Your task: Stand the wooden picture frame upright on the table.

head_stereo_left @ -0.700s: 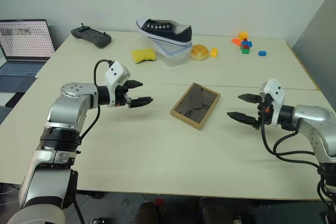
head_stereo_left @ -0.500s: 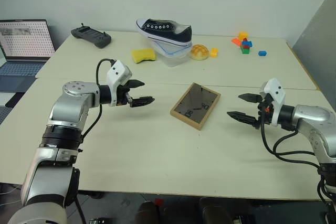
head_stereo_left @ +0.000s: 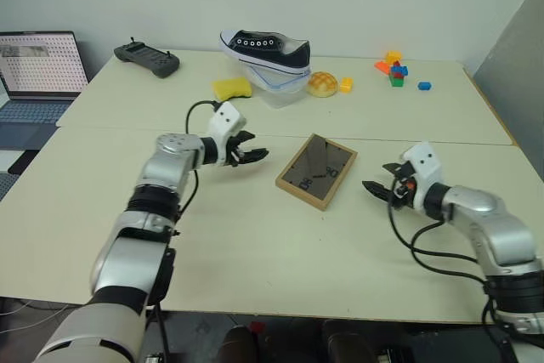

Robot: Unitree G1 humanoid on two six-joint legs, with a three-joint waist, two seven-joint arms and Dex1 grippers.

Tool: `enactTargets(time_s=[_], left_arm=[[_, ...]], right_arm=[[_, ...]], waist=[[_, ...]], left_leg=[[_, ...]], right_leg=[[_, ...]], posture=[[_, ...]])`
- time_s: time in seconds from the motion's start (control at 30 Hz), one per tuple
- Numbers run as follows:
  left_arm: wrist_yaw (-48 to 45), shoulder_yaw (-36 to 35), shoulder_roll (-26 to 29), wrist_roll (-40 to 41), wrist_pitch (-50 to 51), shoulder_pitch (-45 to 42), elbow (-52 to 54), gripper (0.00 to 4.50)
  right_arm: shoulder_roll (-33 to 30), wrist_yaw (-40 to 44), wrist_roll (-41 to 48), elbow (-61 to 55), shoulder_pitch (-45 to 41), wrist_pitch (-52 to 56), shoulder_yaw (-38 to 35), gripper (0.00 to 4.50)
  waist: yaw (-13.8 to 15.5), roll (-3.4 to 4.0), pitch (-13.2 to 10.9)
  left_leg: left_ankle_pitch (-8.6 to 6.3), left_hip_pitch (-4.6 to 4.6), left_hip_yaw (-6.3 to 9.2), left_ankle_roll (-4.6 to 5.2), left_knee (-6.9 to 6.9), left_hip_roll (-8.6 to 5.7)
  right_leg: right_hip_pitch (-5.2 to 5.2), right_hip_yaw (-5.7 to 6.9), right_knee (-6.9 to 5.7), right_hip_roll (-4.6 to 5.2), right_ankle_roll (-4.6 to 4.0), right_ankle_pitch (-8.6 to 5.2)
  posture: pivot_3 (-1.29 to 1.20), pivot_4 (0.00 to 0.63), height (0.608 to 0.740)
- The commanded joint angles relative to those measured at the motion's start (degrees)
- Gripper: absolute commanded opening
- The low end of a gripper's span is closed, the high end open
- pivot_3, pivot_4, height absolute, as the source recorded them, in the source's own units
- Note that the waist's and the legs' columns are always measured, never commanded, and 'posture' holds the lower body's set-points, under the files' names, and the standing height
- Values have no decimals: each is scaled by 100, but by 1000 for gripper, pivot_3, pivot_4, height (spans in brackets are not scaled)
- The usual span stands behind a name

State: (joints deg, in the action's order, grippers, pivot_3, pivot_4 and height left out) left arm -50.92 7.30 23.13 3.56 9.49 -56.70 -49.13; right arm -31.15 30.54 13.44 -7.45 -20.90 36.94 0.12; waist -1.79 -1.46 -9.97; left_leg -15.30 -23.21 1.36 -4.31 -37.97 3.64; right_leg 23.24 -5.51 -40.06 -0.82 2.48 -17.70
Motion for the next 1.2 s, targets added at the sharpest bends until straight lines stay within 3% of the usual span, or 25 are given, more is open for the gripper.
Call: enactTargets(time_s=[0.03,0.4,0.63,0.9,1.2], left_arm=[[268,88,-315,-256,-452,-341,-344,2238],[133,294,-790,-684,-730,-473,-982,52],[-341,363,-715,-617,-72,79,166,52],[-880,388,144,-257,2041,1612,3591,52],[-880,211,856,517,4016,2443,6188,52]], right_arm=[[407,-751,-340,-52,-109,-20,-15,2487],[1475,-1235,-631,679,-464,-140,359,40],[1573,-858,-427,271,-485,20,437,40],[985,319,395,-1165,-3,1129,850,40],[437,588,298,-1214,56,1153,1257,40]], waist=[[3,0,0],[-13,2,1],[-23,3,1],[-65,7,2],[-21,5,2]], left_leg=[[0,0,0,0,0,0],[1,0,1,-1,1,-1],[1,2,2,-1,3,1],[1,0,10,-2,4,5],[0,2,9,0,-5,2]], right_leg=[[0,0,0,0,0,0],[1,2,-2,-1,0,0],[1,2,-3,-1,0,0],[2,7,-5,-2,0,0],[-6,4,-6,0,0,0]], posture=[[0,150,740],[0,150,740],[0,150,740],[0,150,740],[0,150,740]])
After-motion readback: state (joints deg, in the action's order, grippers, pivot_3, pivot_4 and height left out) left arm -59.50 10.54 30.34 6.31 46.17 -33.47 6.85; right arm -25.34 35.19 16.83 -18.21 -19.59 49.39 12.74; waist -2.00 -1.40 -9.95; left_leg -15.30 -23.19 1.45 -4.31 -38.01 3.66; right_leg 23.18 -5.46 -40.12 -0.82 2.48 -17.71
